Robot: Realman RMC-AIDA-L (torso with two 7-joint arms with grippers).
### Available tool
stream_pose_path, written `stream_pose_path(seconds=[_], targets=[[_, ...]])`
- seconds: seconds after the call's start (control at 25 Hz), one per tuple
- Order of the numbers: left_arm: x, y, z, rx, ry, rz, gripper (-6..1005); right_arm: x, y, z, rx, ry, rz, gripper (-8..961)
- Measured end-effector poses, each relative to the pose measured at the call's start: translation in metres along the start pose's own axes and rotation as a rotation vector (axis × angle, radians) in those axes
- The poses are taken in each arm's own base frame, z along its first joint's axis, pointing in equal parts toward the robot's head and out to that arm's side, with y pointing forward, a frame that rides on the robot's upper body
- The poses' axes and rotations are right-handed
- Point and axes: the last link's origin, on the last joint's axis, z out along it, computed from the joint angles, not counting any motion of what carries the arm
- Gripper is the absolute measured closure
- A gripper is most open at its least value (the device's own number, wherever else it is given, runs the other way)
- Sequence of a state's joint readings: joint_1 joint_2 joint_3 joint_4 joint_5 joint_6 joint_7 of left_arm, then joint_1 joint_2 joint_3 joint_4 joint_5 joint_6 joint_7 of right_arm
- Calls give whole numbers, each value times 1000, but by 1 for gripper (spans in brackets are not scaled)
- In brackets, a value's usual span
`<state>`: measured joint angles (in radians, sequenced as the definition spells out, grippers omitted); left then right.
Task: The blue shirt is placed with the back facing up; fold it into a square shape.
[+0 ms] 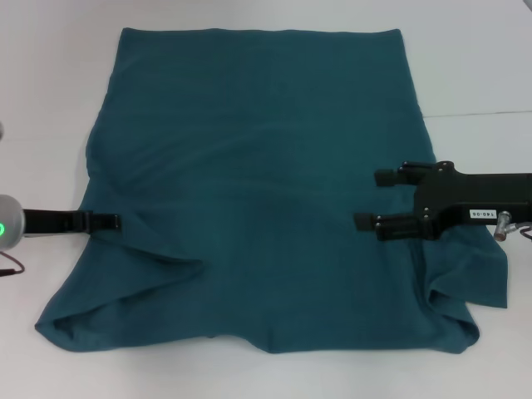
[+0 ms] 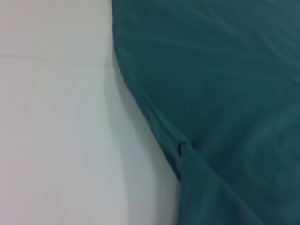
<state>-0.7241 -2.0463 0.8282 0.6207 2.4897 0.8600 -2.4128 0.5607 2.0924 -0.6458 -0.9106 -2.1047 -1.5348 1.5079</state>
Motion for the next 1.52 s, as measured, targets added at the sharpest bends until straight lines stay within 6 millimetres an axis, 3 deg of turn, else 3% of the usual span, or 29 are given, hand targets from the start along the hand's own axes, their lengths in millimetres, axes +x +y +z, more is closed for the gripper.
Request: stream_pose_path(seconds=[0.24,0.64,1.0,1.2,1.52], targets=[[-2,13,7,-33,-13,49,79,0,0,0,1,-1,5,26],[2,16,7,-40,-6,50,524,1,0,-1,4,-7,13,26],[9,19,6,-42,6,69,738,1,0,1,0,-14,20,26],[14,19,5,-31,25,77,936,1,0,1,3,-16,18,26],[15,17,6,-10,42,79,958,2,0,2,4,-16,24,26]])
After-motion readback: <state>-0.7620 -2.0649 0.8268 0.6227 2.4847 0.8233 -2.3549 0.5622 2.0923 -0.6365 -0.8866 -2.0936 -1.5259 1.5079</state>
